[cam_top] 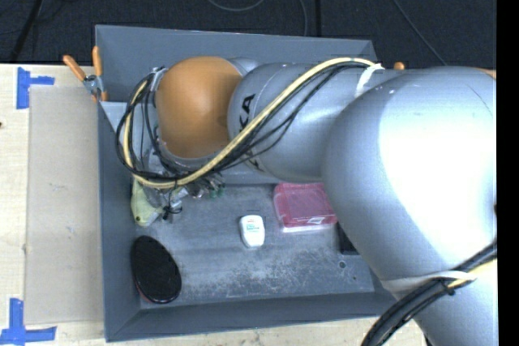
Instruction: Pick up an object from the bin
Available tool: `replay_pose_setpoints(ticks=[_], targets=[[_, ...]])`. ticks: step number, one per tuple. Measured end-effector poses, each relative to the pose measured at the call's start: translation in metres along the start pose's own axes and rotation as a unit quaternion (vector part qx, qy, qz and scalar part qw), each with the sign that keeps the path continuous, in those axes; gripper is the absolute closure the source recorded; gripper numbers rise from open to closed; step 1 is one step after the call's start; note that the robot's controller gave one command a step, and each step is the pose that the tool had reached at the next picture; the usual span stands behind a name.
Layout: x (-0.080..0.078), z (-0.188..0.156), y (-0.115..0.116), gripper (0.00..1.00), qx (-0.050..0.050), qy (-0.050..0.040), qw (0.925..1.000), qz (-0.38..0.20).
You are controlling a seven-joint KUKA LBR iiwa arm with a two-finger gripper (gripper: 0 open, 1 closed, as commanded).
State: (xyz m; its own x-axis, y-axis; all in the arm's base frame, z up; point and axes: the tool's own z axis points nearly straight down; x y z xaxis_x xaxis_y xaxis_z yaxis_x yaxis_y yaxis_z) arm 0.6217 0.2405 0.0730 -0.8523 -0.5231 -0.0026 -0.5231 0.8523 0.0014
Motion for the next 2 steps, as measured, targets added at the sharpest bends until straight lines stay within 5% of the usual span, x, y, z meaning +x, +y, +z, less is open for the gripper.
replay_pose_setpoints(ticks=[2], targets=[[0.0008,-0.0026,0.0001,1.0,0.0,0.0006,1.0,0.001]])
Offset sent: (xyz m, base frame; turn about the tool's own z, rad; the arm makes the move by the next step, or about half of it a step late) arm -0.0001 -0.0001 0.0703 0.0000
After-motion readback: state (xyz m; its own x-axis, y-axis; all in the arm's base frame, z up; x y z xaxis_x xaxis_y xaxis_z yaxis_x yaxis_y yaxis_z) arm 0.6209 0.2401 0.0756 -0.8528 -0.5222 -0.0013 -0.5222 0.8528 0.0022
